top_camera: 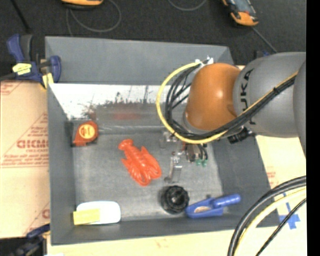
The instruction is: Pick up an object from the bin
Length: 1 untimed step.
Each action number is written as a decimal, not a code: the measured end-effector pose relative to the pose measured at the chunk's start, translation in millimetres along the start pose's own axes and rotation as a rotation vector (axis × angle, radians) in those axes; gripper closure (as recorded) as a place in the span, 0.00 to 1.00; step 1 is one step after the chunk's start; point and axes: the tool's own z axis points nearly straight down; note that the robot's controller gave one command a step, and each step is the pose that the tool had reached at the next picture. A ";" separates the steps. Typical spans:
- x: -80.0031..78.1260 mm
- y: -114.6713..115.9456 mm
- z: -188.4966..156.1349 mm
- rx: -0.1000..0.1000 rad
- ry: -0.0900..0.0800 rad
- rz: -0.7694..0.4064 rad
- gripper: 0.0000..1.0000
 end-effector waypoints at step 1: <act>34.8 -11.7 29.2 0.001 -0.006 0.017 0.00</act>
Offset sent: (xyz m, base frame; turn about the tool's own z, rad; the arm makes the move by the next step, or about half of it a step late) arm -0.0408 -0.0368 -0.0724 0.0784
